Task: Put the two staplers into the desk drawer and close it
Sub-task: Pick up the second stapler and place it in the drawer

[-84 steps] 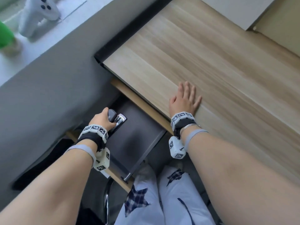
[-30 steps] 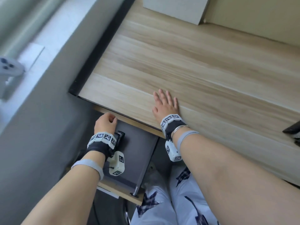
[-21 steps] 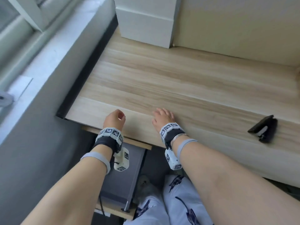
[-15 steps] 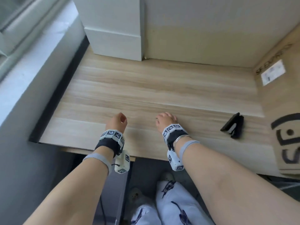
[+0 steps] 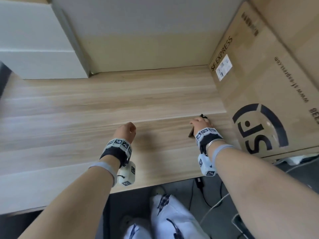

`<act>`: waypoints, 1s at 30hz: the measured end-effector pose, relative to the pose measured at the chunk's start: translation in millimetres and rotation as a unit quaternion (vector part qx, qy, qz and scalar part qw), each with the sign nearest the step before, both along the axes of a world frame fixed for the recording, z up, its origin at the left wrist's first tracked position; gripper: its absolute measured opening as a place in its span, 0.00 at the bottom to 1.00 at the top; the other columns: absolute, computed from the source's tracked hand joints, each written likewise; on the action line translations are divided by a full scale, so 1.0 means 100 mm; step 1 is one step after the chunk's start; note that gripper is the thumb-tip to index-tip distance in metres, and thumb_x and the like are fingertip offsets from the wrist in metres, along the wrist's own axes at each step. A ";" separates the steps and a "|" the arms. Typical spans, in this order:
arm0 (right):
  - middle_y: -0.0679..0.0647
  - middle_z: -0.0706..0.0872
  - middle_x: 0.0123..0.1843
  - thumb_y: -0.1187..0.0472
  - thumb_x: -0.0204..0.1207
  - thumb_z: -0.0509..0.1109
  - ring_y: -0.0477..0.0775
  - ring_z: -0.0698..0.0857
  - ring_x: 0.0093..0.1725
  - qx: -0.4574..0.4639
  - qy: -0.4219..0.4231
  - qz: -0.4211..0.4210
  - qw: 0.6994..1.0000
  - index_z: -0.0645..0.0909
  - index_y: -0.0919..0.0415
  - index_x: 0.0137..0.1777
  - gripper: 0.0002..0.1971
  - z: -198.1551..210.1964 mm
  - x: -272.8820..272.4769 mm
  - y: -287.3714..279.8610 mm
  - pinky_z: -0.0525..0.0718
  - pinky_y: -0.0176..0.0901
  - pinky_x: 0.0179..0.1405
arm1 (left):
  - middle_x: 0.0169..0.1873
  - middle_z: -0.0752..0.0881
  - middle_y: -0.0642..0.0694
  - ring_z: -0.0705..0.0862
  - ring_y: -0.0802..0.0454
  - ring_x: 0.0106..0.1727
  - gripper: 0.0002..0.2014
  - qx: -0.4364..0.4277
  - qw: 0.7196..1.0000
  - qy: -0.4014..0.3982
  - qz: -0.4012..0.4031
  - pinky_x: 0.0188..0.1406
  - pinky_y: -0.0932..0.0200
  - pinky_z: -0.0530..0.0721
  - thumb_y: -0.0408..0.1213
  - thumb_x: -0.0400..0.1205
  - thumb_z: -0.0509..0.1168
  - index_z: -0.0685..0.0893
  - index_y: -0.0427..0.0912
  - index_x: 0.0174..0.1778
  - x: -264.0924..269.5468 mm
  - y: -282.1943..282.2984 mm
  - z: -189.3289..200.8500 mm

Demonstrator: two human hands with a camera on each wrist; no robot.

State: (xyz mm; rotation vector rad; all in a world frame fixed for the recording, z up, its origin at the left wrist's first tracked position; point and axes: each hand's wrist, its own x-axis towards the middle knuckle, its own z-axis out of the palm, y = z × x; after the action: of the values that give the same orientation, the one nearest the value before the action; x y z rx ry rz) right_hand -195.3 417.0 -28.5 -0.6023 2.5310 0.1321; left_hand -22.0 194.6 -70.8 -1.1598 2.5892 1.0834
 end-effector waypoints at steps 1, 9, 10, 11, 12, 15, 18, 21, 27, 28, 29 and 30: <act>0.55 0.67 0.80 0.72 0.72 0.65 0.62 0.61 0.80 -0.008 0.003 0.001 1.000 0.73 0.52 0.73 0.30 -0.03 -0.05 0.07 0.63 0.55 0.78 | 0.53 0.90 0.40 0.86 0.40 0.54 0.11 -0.002 1.000 -0.002 -0.008 0.53 0.54 0.82 0.31 0.80 0.60 0.85 0.38 0.54 -0.08 0.04 -0.01; 0.51 0.43 0.87 0.72 0.71 0.64 0.69 0.44 0.85 -0.001 -0.053 -0.017 0.998 0.62 0.36 0.77 0.39 -0.32 -0.38 0.26 0.55 0.65 0.83 | 0.54 0.89 0.38 0.85 0.38 0.55 0.13 0.009 0.999 -0.019 -0.033 0.50 0.56 0.79 0.29 0.79 0.58 0.85 0.39 0.54 -0.45 0.19 -0.10; 0.51 0.41 0.87 0.71 0.73 0.63 0.70 0.43 0.84 0.008 -0.055 -0.013 0.998 0.62 0.35 0.77 0.38 -0.32 -0.40 0.26 0.54 0.64 0.83 | 0.54 0.89 0.38 0.85 0.38 0.55 0.13 0.009 0.999 -0.021 -0.034 0.50 0.57 0.79 0.29 0.79 0.58 0.85 0.39 0.54 -0.47 0.19 -0.10; 0.51 0.40 0.87 0.69 0.75 0.63 0.71 0.43 0.84 0.016 -0.054 -0.004 0.998 0.63 0.36 0.77 0.35 -0.32 -0.41 0.26 0.53 0.62 0.83 | 0.54 0.89 0.38 0.85 0.38 0.55 0.13 0.010 0.999 -0.022 -0.036 0.50 0.56 0.80 0.30 0.79 0.58 0.85 0.39 0.54 -0.49 0.19 -0.11; 0.51 0.41 0.87 0.66 0.76 0.63 0.72 0.43 0.84 0.026 -0.046 0.011 0.999 0.64 0.37 0.76 0.32 -0.30 -0.43 0.26 0.52 0.60 0.83 | 0.54 0.89 0.37 0.85 0.38 0.55 0.13 0.012 0.999 -0.022 -0.037 0.50 0.56 0.80 0.30 0.79 0.59 0.86 0.38 0.54 -0.51 0.19 -0.11; 0.51 0.47 0.87 0.64 0.75 0.67 0.69 0.44 0.84 0.020 -0.020 0.042 0.999 0.69 0.42 0.72 0.27 -0.28 -0.45 0.26 0.49 0.58 0.84 | 0.54 0.89 0.36 0.85 0.37 0.55 0.13 0.024 0.999 -0.025 -0.036 0.49 0.56 0.79 0.29 0.79 0.59 0.86 0.37 0.54 -0.53 0.18 -0.13; 0.52 0.69 0.80 0.64 0.71 0.70 0.64 0.55 0.84 0.029 -0.008 0.091 0.995 0.73 0.49 0.69 0.26 -0.27 -0.44 0.15 0.49 0.58 0.85 | 0.55 0.89 0.36 0.85 0.38 0.56 0.14 0.037 0.998 -0.033 -0.047 0.52 0.54 0.81 0.27 0.79 0.58 0.85 0.37 0.56 -0.54 0.20 -0.14; 0.54 0.85 0.63 0.54 0.68 0.74 0.61 0.82 0.66 0.017 -0.031 0.057 0.998 0.76 0.53 0.64 0.24 -0.22 -0.38 0.01 0.77 0.51 0.68 | 0.56 0.88 0.36 0.85 0.38 0.56 0.14 0.051 0.996 -0.040 -0.057 0.51 0.54 0.81 0.29 0.80 0.58 0.85 0.37 0.57 -0.55 0.24 -0.11; 0.55 0.90 0.55 0.47 0.66 0.75 0.58 0.88 0.53 -0.099 -0.071 -0.037 0.992 0.79 0.52 0.63 0.25 -0.20 -0.10 -0.29 0.83 0.41 0.47 | 0.61 0.87 0.40 0.83 0.47 0.53 0.14 0.111 0.991 -0.016 -0.067 0.57 0.58 0.79 0.34 0.81 0.64 0.84 0.39 0.62 -0.51 0.28 -0.09; 0.55 0.90 0.55 0.47 0.66 0.75 0.57 0.88 0.53 -0.116 -0.084 -0.046 0.989 0.80 0.52 0.63 0.25 -0.18 -0.04 -0.36 0.82 0.39 0.45 | 0.63 0.87 0.40 0.84 0.46 0.58 0.17 0.124 0.990 -0.020 -0.068 0.62 0.57 0.79 0.36 0.81 0.65 0.82 0.39 0.65 -0.50 0.29 -0.07; 0.55 0.90 0.55 0.47 0.67 0.75 0.57 0.88 0.53 -0.132 -0.100 -0.052 0.985 0.80 0.53 0.63 0.24 -0.17 0.02 -0.43 0.80 0.38 0.44 | 0.65 0.86 0.41 0.84 0.44 0.63 0.20 0.140 0.987 -0.025 -0.068 0.67 0.55 0.78 0.40 0.81 0.65 0.80 0.39 0.69 -0.50 0.29 -0.04; 0.55 0.90 0.55 0.47 0.67 0.75 0.57 0.88 0.53 -0.147 -0.118 -0.055 0.980 0.80 0.54 0.62 0.24 -0.15 0.09 -0.50 0.80 0.38 0.44 | 0.66 0.85 0.40 0.83 0.43 0.65 0.23 0.156 0.985 -0.030 -0.068 0.70 0.52 0.78 0.43 0.81 0.65 0.78 0.40 0.71 -0.49 0.30 -0.02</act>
State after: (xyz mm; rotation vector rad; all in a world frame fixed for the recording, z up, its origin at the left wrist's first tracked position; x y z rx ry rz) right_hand -186.7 367.0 -43.5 -0.5511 2.3601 -0.3410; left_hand -71.0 225.0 -72.6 -0.9156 2.3054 1.3388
